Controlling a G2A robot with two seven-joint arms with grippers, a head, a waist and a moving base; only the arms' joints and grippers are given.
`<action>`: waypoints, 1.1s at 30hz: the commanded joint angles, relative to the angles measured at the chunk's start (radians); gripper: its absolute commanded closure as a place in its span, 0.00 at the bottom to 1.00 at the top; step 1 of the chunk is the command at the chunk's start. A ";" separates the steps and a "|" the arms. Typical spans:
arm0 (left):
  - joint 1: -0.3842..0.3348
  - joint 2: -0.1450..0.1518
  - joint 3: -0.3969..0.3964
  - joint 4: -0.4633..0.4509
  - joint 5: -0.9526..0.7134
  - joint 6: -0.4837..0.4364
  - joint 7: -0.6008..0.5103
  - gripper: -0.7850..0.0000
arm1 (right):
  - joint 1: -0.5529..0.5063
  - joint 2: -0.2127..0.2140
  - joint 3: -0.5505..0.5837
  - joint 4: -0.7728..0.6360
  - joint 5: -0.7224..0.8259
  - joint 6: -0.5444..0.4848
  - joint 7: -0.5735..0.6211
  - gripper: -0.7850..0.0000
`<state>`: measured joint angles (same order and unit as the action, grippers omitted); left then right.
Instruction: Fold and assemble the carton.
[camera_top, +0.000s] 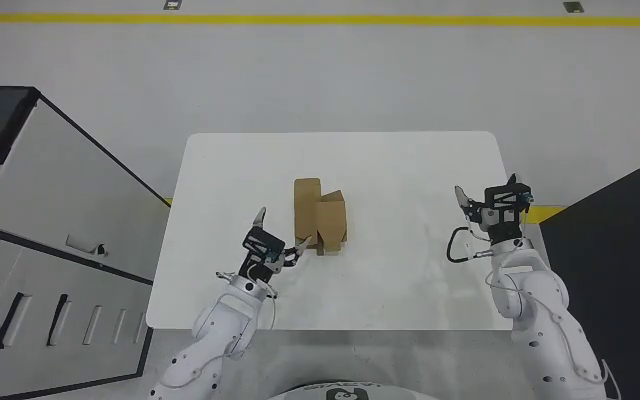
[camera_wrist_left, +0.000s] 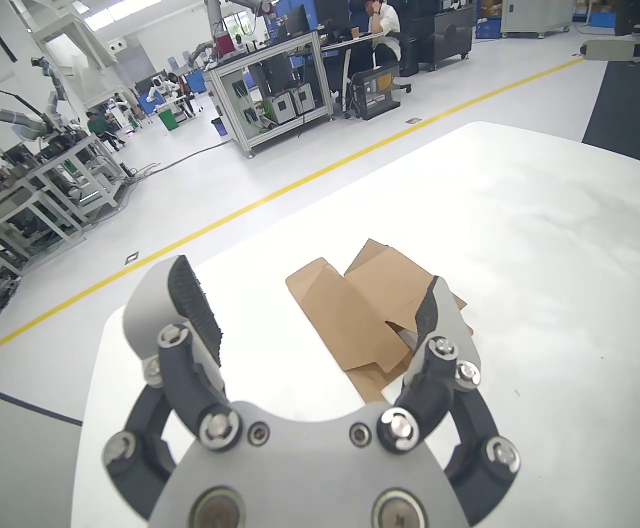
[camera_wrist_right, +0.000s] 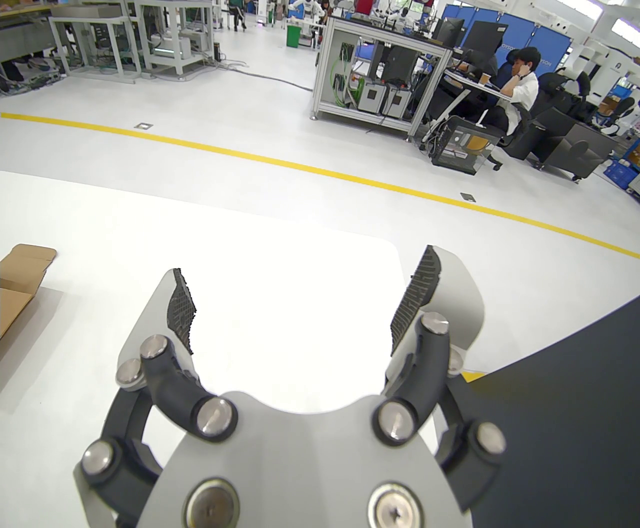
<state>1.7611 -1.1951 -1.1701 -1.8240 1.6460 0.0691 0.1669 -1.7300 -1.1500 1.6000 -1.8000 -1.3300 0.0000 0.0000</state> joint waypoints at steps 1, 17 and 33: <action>-0.007 0.003 0.013 0.010 0.069 -0.024 -0.014 0.00 | 0.000 0.000 0.000 0.000 0.000 0.000 0.000 0.00; -0.108 -0.024 0.206 0.010 0.571 -0.010 -0.438 0.00 | 0.000 0.000 0.000 0.000 0.000 0.000 0.000 0.00; -0.131 -0.040 0.259 0.071 0.689 0.011 -0.552 0.00 | 0.000 0.000 0.000 0.000 0.000 0.000 0.000 0.00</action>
<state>1.6298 -1.2355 -0.9112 -1.7533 2.3344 0.0806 -0.3853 -1.7300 -1.1500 1.6000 -1.8000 -1.3300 0.0000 0.0000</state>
